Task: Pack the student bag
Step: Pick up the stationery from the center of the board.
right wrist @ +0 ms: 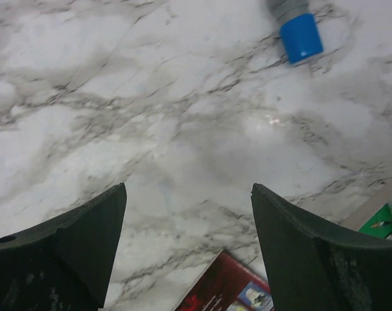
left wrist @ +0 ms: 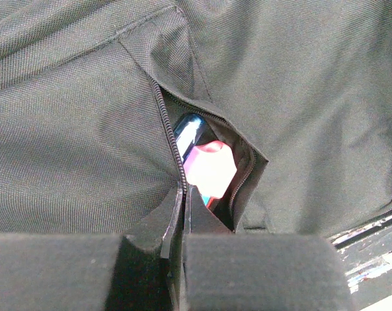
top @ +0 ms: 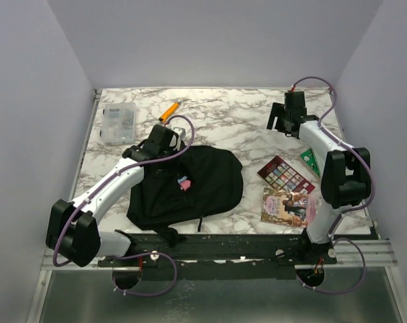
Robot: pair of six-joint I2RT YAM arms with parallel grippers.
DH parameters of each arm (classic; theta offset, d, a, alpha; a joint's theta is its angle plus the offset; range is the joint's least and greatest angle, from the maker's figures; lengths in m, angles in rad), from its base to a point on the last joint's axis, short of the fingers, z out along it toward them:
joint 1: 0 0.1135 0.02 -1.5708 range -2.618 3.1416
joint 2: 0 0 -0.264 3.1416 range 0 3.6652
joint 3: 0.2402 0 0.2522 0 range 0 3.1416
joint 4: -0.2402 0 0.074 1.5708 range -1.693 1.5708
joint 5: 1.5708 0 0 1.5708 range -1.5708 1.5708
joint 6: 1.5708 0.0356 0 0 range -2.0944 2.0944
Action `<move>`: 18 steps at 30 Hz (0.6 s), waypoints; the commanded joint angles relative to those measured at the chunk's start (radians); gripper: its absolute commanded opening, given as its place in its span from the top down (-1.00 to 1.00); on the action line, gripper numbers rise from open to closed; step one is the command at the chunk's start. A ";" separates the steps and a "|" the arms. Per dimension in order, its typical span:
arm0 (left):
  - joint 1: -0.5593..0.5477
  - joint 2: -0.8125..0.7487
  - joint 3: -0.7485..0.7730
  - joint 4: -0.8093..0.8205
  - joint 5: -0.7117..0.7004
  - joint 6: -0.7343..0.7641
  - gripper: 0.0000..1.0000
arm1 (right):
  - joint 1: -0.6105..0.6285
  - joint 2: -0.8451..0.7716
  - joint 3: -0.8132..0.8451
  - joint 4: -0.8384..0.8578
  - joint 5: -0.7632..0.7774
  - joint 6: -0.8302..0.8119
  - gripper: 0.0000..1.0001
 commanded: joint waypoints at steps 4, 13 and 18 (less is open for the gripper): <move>-0.005 -0.012 -0.003 0.026 0.030 0.006 1.00 | -0.100 0.176 0.157 -0.018 0.101 -0.110 -0.64; -0.005 0.019 0.016 0.028 0.094 -0.012 1.00 | -0.186 0.342 0.300 0.018 0.020 -0.243 -0.67; -0.006 0.032 0.020 0.026 0.111 -0.014 1.00 | -0.210 0.429 0.379 0.015 -0.030 -0.266 -0.67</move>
